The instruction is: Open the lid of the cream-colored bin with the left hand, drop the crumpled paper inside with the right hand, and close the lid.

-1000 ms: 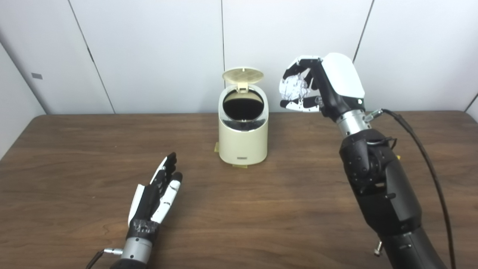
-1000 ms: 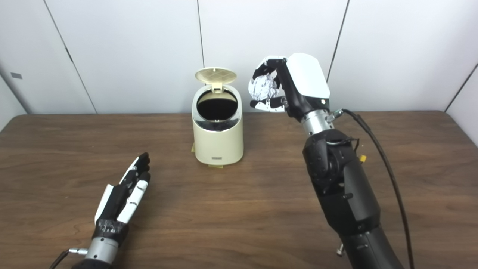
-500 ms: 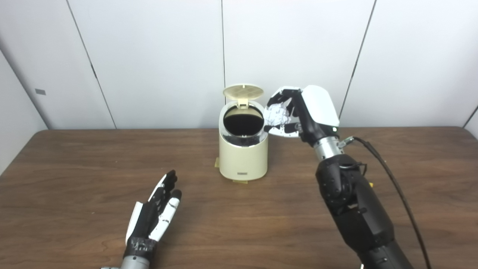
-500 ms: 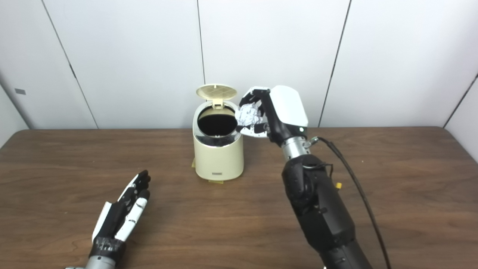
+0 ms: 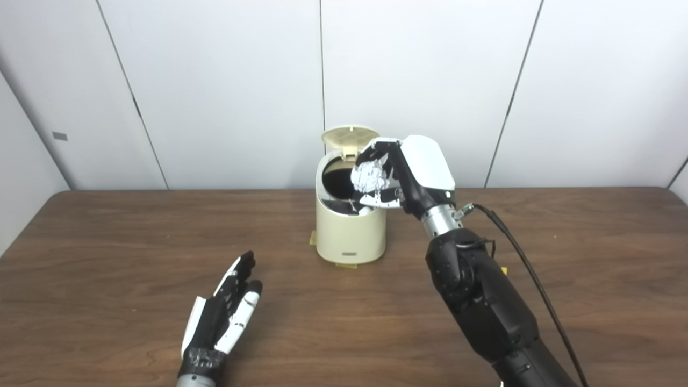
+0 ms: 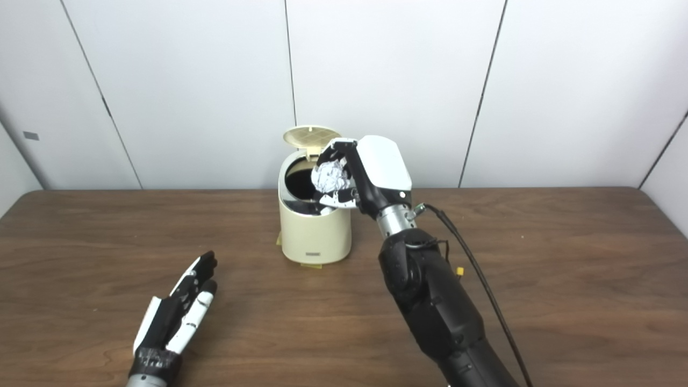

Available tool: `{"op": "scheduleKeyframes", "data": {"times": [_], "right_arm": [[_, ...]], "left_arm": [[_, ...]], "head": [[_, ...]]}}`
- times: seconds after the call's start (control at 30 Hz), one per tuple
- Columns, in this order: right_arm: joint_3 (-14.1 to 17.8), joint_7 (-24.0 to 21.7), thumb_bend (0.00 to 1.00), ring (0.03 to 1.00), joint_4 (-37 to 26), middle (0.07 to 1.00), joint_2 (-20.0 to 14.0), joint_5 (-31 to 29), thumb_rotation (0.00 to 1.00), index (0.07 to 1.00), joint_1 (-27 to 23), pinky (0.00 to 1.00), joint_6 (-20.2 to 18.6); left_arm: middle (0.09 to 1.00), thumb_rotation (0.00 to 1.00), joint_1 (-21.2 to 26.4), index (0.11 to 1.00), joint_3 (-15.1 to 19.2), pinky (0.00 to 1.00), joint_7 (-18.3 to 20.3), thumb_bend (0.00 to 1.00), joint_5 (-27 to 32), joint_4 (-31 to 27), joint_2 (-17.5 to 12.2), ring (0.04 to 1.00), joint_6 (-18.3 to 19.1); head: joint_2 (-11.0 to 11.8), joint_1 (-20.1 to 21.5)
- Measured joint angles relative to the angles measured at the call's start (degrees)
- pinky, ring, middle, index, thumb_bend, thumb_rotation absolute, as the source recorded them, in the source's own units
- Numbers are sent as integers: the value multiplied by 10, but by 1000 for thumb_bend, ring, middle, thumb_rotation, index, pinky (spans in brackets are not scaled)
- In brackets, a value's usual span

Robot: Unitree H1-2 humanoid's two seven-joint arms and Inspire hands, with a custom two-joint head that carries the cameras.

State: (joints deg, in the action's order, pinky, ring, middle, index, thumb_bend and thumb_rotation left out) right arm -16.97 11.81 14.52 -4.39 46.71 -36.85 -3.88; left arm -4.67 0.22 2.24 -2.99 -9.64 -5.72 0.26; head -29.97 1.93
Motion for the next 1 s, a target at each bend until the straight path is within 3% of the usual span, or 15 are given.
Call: {"op": "scheduleKeyframes", "data": {"times": [0.6,1.0], "right_arm": [[-8,34,493,387,40,514,0,-4,0,524,-33,298,24],[-19,8,496,392,40,526,-2,-2,0,500,-47,321,12]], "left_arm": [[954,682,0,975,-4,1000,-6,517,0,2,4,970,-8],[963,694,8,988,-11,1000,-20,539,0,8,19,981,-8]], "head": [[-11,-6],[-25,-6]]}}
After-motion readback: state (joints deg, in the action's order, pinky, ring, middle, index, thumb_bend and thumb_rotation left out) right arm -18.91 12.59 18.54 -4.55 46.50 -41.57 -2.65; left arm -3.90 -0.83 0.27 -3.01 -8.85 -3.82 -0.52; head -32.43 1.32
